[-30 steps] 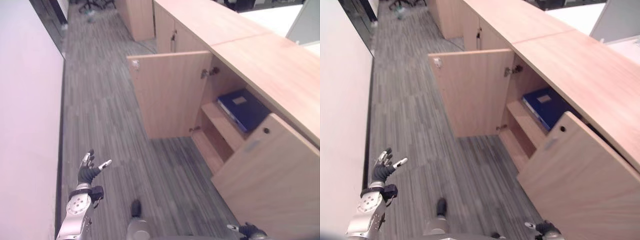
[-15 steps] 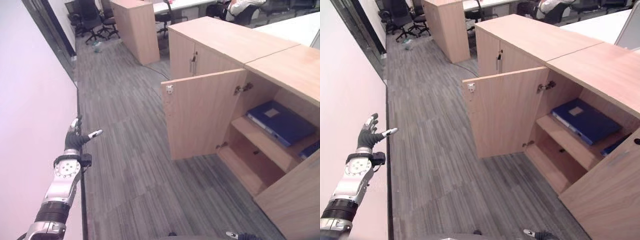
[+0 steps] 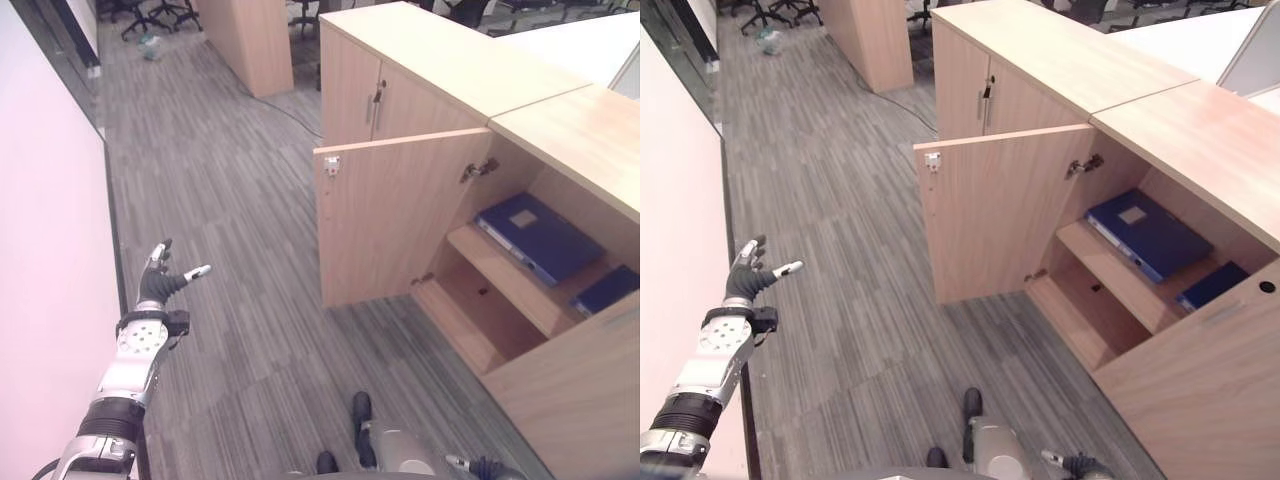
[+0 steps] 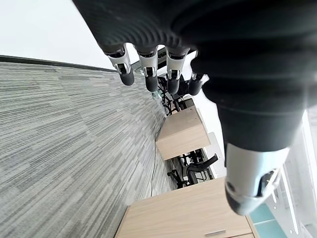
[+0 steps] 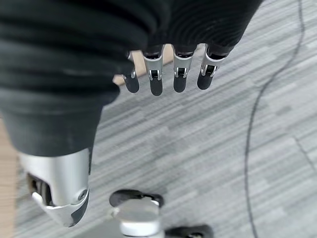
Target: Put the empty folder in the office cabinet
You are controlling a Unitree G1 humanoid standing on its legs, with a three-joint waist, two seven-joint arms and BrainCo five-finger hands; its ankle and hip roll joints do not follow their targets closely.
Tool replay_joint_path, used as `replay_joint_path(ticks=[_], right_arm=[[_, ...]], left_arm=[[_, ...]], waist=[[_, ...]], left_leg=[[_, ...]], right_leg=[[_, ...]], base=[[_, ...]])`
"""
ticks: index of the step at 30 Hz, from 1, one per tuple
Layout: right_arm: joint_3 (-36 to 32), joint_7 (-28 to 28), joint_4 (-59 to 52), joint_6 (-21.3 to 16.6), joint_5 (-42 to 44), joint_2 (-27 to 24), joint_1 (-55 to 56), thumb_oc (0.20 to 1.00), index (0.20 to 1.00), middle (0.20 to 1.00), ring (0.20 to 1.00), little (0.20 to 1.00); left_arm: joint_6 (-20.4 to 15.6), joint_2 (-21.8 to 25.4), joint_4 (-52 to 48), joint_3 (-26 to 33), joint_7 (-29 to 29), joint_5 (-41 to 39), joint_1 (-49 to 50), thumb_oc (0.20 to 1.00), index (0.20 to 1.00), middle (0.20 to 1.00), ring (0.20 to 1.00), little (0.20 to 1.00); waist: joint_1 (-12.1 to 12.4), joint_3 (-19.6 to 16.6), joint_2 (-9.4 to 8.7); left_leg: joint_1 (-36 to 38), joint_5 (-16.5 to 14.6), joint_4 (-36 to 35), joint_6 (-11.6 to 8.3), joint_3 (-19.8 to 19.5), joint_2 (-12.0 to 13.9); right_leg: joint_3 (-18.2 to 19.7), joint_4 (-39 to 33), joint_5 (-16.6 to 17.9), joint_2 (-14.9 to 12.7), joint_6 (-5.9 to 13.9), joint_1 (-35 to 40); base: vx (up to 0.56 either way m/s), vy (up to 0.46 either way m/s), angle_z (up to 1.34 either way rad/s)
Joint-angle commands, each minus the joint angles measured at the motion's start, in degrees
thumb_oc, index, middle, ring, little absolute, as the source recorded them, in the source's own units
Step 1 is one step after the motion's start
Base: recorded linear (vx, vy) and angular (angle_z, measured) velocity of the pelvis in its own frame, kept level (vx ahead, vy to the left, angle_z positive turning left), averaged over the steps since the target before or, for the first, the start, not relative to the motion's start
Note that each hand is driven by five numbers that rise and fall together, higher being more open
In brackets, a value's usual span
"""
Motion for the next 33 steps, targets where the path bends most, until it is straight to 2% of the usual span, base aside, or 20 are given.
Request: replay_joint_path(ticks=[1,3,4,7,8,9,10,11,12,13,14,15,21,33], right_arm=[[1.9,-0.5,2.9,-0.7,-0.2,0.2,-0.1,1.0,1.0,1.0,1.0,1.0],[1.6,-1.2,3.0,-0.6,0.1,-0.3,-0.1,1.0,1.0,1.0,1.0,1.0],[1.6,-1.3,3.0,-0.5,0.3,-0.5,-0.1,1.0,1.0,1.0,1.0,1.0],[1.7,-1.4,2.8,-0.4,0.3,-0.9,-0.4,1.0,1.0,1.0,1.0,1.0],[2.1,-1.2,2.6,-0.4,-0.3,-1.3,-0.5,1.0,1.0,1.0,1.0,1.0],[2.4,-1.1,2.2,-0.4,-1.1,-2.0,-0.4,1.0,1.0,1.0,1.0,1.0],[2.3,-1.2,2.1,-0.5,-1.2,-2.3,-0.3,1.0,1.0,1.0,1.0,1.0],[2.3,-1.2,2.1,-0.4,-1.2,-2.3,-0.4,1.0,1.0,1.0,1.0,1.0],[2.1,-1.3,2.1,-0.6,-1.6,-3.1,-0.3,1.0,1.0,1.0,1.0,1.0],[1.7,-1.2,2.5,-0.6,-1.9,-3.6,-0.2,1.0,1.0,1.0,1.0,1.0],[1.7,-1.2,2.5,-0.6,-1.9,-3.6,-0.2,1.0,1.0,1.0,1.0,1.0],[1.4,-0.8,2.9,-0.6,-2.5,-3.6,0.4,1.0,1.0,1.0,1.0,1.0],[1.7,-0.3,3.5,-0.4,-3.0,-3.0,0.9,1.0,1.0,1.0,1.0,1.0],[2.0,0.1,3.4,-0.3,-3.1,-2.2,0.7,1.0,1.0,1.0,1.0,1.0]], left_arm=[[-2.5,3.2,-2.1,0.1,-1.0,-0.1,-3.2,1.0,1.0,1.0,1.0,1.0],[-2.4,2.9,-2.2,0.2,-1.0,-0.5,-3.0,1.0,1.0,1.0,1.0,1.0],[-2.4,2.6,-1.8,-0.1,-0.9,-0.5,-3.1,1.0,1.0,1.0,1.0,1.0],[-2.3,2.7,-0.6,0.0,-0.6,-0.7,-3.4,1.0,1.0,1.0,1.0,1.0],[-2.2,3.0,-0.2,0.4,-0.5,-0.6,-3.3,1.0,1.0,1.0,1.0,1.0],[-2.2,3.7,0.2,1.1,-0.1,-0.4,-3.0,1.0,1.0,1.0,1.0,1.0],[-2.3,3.9,0.3,1.3,0.1,-0.3,-3.1,1.0,1.0,1.0,1.0,1.0],[-2.3,4.0,0.3,1.3,0.1,-0.3,-3.1,1.0,1.0,1.0,1.0,1.0],[-2.3,4.4,0.7,1.7,0.5,-0.2,-3.3,1.0,1.0,1.0,1.0,1.0],[-2.4,4.4,1.0,1.2,0.4,0.1,-4.1,1.0,1.0,1.0,1.0,1.0],[-2.4,4.4,1.0,1.1,0.4,0.1,-4.2,1.0,1.0,1.0,1.0,1.0],[-2.5,4.0,1.7,0.2,0.0,0.2,-4.7,1.0,1.0,1.0,1.0,1.0],[-2.5,3.8,3.4,-3.0,-0.5,0.5,-7.4,1.0,1.0,1.0,1.0,1.0],[-2.2,2.5,6.9,-7.3,-2.0,-0.2,-11.0,1.0,1.0,1.0,1.0,1.0]], waist=[[-1.1,-2.9,-4.32],[-0.9,-1.5,-4.67],[-0.6,-1.0,-4.7],[-0.1,-0.6,-4.9],[0.4,-0.7,-5.27],[1.1,-1.0,-5.29],[1.4,-1.1,-4.96],[1.4,-1.2,-5.06],[2.1,-1.4,-4.12],[2.0,-1.5,-3.33],[2.0,-1.4,-3.32],[1.5,-2.8,-2.27],[0.8,-4.4,-1.62],[-0.3,-5.1,-1.89]], left_leg=[[-5.6,-7.6,14.8,-4.46,0.7,7.2],[-10.2,-7.9,27.3,-5.14,1.3,9.7],[-12.8,-6.2,31.4,-5.32,1.1,10.7],[-16.1,-4.9,32.4,-4.89,0.9,11.5],[-16.9,-4.7,29.8,-4.67,-0.1,11.3],[-16.4,-2.4,22.3,-5.33,-2.9,11.4],[-15.8,-0.1,17.8,-6.04,-4.7,11.4],[-15.8,0.3,17.3,-6.03,-4.7,11.3],[-16.3,4.7,10.1,-7.22,-9.2,11.0],[-15.9,6.4,5.9,-7.61,-11.8,10.3],[-15.7,6.6,5.6,-7.62,-11.8,10.3],[-12.1,7.3,0.9,-7.94,-11.9,10.6],[-9.0,5.6,-0.3,-6.84,-10.4,8.7],[-7.6,2.9,-0.3,-4.41,-7.5,6.4]], right_leg=[[1.1,-10.4,3.6,-1.2,1.38,12.1],[0.3,-11.2,2.7,-0.6,0.13,14.6],[0.1,-11.5,2.1,-0.4,-0.6,15.5],[0.4,-11.6,1.3,-0.7,-0.86,16.0],[1.2,-11.5,1.0,-1.2,-0.65,16.1],[2.4,-11.3,0.4,-1.6,-0.46,16.1],[3.0,-11.2,0.0,-1.5,-0.44,16.2],[2.9,-11.3,0.1,-1.6,-0.45,16.0],[4.0,-11.6,-0.7,-0.9,-0.53,16.7],[4.7,-12.2,-1.1,-0.6,-0.34,17.7],[4.7,-12.2,-1.1,-0.6,-0.35,17.9],[5.0,-13.2,-1.1,-0.4,0.0,18.5],[6.7,-13.6,-0.3,-2.5,1.49,18.5],[10.0,-13.3,1.3,-5.0,4.0,17.2]], base=[[0.15,-0.237,0.34],[0.08,-0.173,0.52],[0.03,-0.087,0.46],[0.03,-0.015,-0.06],[0.12,0.099,-0.27],[0.14,0.135,-0.25],[0.1,0.11,-0.71],[0.12,0.112,-1.2],[0.17,0.144,-0.85],[0.17,0.144,-0.59],[0.22,0.162,-0.09],[0.13,0.091,-0.4],[0.12,0.151,-0.28],[0.03,0.091,-0.17]])
